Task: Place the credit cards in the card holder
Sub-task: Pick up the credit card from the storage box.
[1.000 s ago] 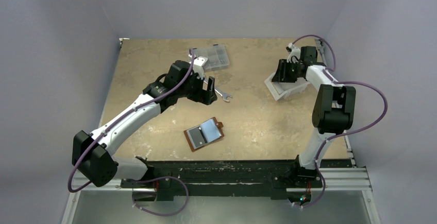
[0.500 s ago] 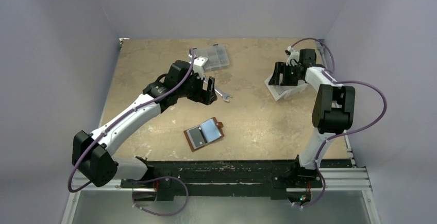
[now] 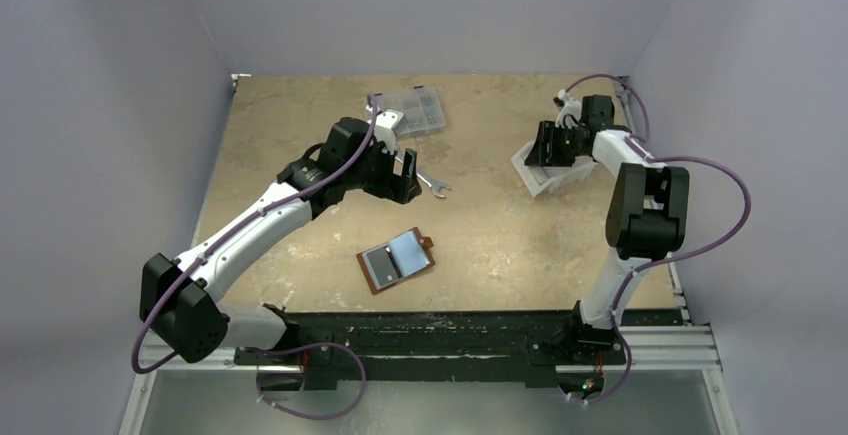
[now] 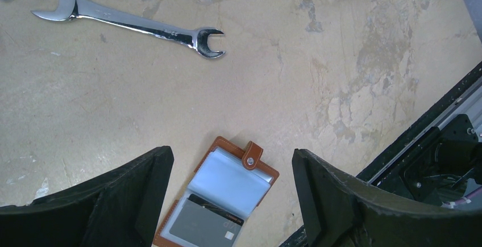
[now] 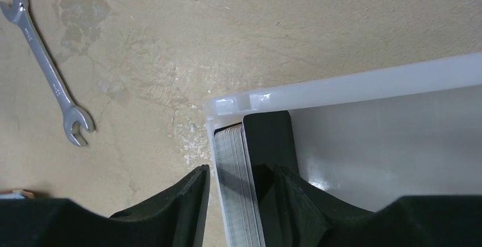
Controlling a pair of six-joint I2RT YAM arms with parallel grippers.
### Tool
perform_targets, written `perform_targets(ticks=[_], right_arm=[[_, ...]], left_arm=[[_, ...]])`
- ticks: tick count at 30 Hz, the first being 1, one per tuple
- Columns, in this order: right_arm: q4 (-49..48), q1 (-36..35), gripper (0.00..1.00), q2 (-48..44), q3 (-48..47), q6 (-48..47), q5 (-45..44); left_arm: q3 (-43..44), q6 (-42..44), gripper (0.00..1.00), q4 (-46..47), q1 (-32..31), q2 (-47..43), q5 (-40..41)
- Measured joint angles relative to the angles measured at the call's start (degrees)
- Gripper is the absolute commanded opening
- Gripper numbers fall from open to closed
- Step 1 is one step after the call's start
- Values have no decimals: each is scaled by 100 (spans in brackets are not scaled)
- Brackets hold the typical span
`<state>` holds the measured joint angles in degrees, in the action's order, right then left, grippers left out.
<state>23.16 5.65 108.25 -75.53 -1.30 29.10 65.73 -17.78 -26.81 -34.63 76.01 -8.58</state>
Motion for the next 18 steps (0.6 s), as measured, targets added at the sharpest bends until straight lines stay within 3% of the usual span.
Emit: perform_targets(ticks=[18], right_arm=[[-2, 17, 35, -79, 2, 22, 81]], left_arm=[[-2, 0, 83, 2, 0, 0, -17]])
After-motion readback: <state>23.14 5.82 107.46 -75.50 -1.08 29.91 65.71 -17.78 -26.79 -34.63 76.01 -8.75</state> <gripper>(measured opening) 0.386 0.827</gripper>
